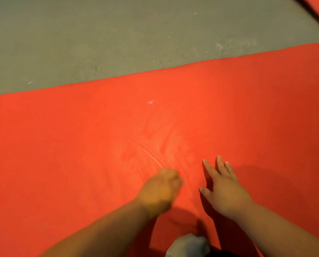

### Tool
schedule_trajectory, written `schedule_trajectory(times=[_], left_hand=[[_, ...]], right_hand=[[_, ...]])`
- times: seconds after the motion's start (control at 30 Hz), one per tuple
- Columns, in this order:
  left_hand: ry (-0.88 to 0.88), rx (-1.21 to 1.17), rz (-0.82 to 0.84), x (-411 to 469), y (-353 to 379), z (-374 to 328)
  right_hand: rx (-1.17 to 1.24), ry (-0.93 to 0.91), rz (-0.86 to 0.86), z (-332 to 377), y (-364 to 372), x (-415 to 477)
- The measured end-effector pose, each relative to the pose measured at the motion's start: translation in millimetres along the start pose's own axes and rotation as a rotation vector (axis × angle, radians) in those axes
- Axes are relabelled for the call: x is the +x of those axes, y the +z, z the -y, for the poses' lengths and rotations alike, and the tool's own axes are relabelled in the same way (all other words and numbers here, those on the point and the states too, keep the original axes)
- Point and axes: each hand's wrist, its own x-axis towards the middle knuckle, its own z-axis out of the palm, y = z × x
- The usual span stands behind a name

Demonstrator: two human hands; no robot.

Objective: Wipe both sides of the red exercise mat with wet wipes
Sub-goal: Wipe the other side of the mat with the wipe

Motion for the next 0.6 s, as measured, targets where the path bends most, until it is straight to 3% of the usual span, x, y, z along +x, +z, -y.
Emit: schedule_trajectory(times=[0.07, 0.1, 0.13, 0.23, 0.27, 0.3, 0.37, 0.43, 0.5, 0.57, 0.6], left_hand=[[0.273, 0.032, 0.111, 2.6, -4.5, 12.3], [0.287, 0.107, 0.075, 14.2, -8.4, 31.2], [0.211, 0.173, 0.01, 27.8, -15.6, 51.6], [-0.354, 0.184, -0.22, 62.1, -41.6, 103.6], [-0.481, 0.141, -0.258, 65.9, -40.9, 101.7], [-0.499, 0.124, -0.274, 66.2, -33.6, 87.6], [-0.246, 0.075, -0.187, 57.5, -12.0, 40.9], [0.164, 0.02, 0.031, 36.2, 6.6, -8.1], [0.453, 0.018, 0.157, 30.7, 9.8, -13.4], [0.462, 0.117, 0.131, 51.7, 3.9, 17.0], [0.362, 0.172, 0.052, 64.9, -2.0, 37.1]], right_hand=[[-0.002, -0.021, -0.017, -0.9, 1.3, -2.1], [-0.004, -0.025, -0.027, -1.9, 3.1, -3.4], [-0.007, -0.028, -0.034, -2.5, 5.3, -5.0], [0.016, -0.016, -0.022, -5.8, 13.2, -8.4], [0.031, -0.008, -0.019, -8.3, 14.1, -8.4], [0.042, -0.003, -0.016, -11.0, 14.1, -8.4], [0.062, 0.03, -0.026, -20.8, 12.5, -9.1], [0.064, 0.052, -0.057, -34.8, 10.2, -10.0], [0.031, 0.025, -0.072, -46.4, 10.2, -10.9], [0.023, 0.013, -0.072, -53.6, 11.3, -12.9], [0.031, 0.017, -0.07, -54.5, 12.1, -14.3]])
